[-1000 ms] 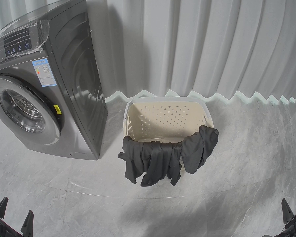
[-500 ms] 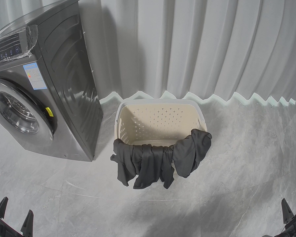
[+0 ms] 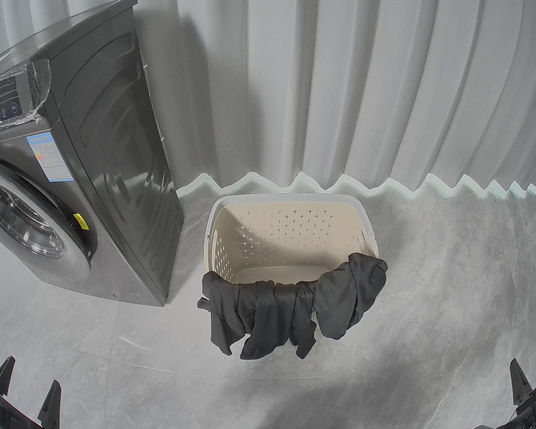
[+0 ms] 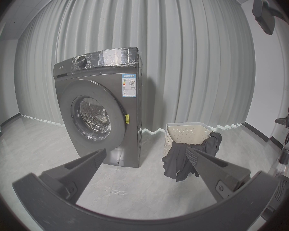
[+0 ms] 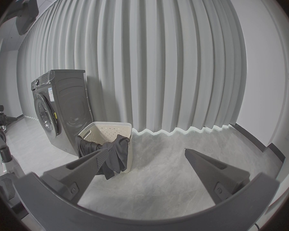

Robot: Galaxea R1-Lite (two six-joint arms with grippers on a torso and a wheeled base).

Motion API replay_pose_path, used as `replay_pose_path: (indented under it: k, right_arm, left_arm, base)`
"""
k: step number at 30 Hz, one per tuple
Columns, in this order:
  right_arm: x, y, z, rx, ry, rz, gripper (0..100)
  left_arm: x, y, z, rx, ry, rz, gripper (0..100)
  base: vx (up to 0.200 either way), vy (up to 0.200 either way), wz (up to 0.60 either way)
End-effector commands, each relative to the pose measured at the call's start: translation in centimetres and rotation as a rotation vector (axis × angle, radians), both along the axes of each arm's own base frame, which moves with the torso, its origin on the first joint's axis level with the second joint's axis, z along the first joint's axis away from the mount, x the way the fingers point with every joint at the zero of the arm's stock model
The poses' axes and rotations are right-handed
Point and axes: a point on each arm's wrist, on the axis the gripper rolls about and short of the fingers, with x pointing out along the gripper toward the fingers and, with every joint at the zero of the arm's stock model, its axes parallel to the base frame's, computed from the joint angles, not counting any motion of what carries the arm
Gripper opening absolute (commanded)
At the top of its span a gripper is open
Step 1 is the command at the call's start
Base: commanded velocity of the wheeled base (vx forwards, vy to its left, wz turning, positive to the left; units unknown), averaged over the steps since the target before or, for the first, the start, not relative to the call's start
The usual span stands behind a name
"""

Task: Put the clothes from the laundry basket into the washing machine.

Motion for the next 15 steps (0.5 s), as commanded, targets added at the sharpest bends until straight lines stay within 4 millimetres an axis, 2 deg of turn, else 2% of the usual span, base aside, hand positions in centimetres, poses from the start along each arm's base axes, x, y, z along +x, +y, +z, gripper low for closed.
replay_pose_path:
  k: [1, 6, 15]
  right_arm:
    - [0.01, 0.00, -0.53, 0.000, 0.001, -0.001, 100]
    - [0.01, 0.00, -0.53, 0.000, 0.001, 0.000, 100]
    - [0.01, 0.00, -0.53, 0.000, 0.001, -0.001, 100]
  left_arm:
    - [-0.02, 0.00, -0.49, -0.003, -0.001, 0.000, 100]
    - [-0.02, 0.00, -0.49, -0.003, -0.001, 0.000, 100]
    - [-0.02, 0.00, -0.49, 0.003, -0.001, 0.000, 100]
  base:
    - [0.200, 0.000, 0.00]
    - [0.200, 0.000, 0.00]
    - [0.000, 0.000, 0.00]
